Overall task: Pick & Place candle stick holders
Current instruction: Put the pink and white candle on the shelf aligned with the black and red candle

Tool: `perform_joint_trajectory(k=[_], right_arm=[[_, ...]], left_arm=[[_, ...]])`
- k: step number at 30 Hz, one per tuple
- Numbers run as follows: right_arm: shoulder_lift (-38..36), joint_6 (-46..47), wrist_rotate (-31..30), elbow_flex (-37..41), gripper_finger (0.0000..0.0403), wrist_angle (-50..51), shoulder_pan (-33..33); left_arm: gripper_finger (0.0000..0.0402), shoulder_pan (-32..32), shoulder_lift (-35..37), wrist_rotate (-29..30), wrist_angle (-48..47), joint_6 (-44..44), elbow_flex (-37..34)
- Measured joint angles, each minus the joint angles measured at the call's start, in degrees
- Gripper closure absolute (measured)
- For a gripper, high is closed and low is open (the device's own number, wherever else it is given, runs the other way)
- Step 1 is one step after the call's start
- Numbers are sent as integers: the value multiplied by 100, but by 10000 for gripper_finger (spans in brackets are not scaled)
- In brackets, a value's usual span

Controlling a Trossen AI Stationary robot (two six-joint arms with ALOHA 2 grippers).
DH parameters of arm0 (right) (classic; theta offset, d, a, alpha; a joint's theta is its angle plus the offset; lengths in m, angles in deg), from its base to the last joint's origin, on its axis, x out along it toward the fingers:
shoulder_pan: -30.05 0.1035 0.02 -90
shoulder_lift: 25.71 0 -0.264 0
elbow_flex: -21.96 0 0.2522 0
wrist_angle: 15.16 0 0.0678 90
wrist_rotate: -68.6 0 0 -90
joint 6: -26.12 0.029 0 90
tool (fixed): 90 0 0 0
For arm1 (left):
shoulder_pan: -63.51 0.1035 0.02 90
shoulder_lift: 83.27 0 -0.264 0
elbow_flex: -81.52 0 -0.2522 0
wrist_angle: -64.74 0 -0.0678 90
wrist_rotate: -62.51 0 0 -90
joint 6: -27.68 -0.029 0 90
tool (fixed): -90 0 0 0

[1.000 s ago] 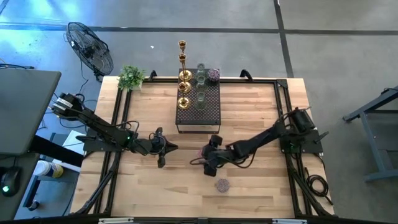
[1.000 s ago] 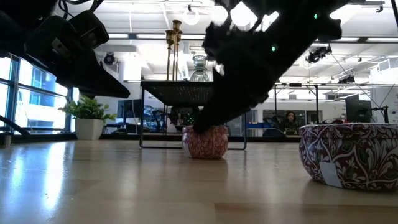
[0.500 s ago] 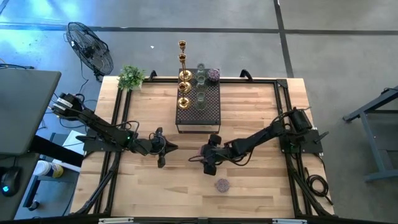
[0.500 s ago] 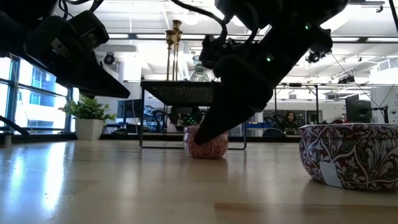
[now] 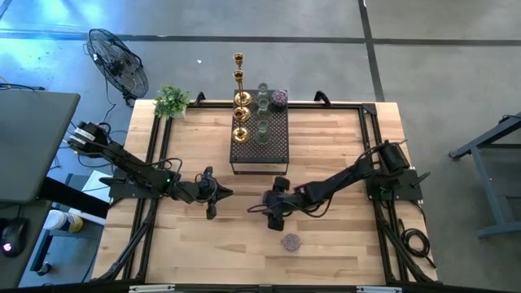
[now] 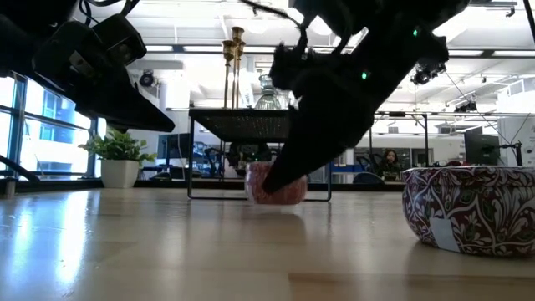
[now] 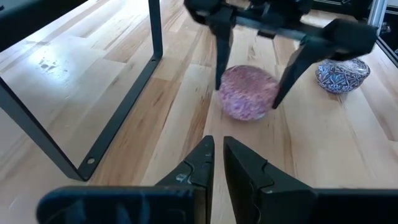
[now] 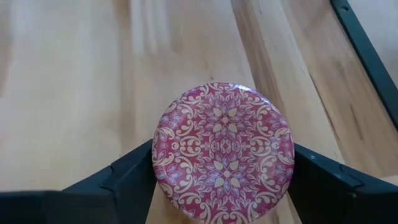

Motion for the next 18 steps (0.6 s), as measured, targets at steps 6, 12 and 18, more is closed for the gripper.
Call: perform_joint_trajectory(k=[6,12,18], right_arm=[[-591,25,113,0,114,303,184],[-1667,318,-119,0,115,1333,493],[-2918,514,-979,-2,115,2706,577]], left_arm=[[369,0,0,-2,1,0,2],[369,0,-2,-3,3,0,2],[369,0,-2,-2,8,0,2]])
